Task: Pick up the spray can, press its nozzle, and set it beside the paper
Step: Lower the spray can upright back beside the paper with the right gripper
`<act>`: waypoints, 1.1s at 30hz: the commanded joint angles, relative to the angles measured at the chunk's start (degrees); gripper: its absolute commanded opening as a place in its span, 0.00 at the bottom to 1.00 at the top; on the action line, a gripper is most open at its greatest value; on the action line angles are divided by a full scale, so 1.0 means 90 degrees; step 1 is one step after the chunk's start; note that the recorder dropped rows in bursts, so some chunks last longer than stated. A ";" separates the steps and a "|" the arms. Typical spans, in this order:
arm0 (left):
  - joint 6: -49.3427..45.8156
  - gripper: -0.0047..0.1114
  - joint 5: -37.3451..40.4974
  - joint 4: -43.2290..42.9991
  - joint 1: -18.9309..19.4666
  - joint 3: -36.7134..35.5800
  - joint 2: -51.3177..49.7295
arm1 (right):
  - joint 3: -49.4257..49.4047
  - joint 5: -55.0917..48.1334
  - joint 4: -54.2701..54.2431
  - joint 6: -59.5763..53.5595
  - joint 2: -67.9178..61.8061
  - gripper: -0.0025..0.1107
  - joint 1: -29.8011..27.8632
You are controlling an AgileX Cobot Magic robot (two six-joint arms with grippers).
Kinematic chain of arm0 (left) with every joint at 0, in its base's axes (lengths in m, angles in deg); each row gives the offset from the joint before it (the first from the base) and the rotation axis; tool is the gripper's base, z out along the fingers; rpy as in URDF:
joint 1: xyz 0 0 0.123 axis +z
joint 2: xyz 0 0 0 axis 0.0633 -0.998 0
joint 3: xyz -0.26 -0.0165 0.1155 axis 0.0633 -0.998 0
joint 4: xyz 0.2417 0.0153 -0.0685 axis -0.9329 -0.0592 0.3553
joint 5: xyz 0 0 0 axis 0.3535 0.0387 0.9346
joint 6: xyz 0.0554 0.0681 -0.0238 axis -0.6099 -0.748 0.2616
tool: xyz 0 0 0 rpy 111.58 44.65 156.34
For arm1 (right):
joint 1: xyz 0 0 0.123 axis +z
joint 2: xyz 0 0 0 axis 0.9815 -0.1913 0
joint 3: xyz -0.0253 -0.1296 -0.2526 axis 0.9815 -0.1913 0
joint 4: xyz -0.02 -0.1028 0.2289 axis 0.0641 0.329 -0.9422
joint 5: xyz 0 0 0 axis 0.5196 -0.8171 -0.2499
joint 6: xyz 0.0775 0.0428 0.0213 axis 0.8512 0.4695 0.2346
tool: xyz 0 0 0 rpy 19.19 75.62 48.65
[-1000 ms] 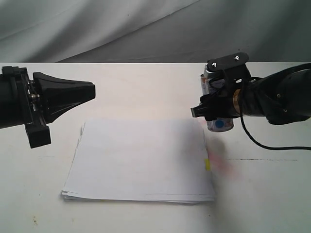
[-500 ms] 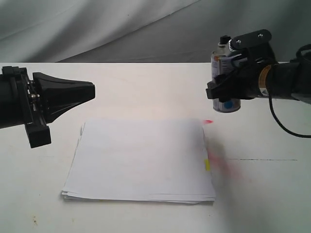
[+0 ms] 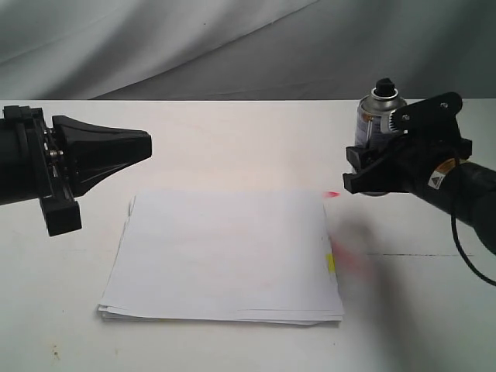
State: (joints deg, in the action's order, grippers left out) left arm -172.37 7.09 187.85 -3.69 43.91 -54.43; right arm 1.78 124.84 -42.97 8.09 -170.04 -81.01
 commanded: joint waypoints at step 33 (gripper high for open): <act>-0.0022 0.04 0.0006 0.0130 0.0013 -0.0022 0.0041 | -0.0036 0.2487 0.0307 0.0325 -0.1908 0.02 0.0180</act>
State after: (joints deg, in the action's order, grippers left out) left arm -172.37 7.09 187.85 -3.69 43.91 -54.43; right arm 1.38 144.20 -40.67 10.84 -187.50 -79.53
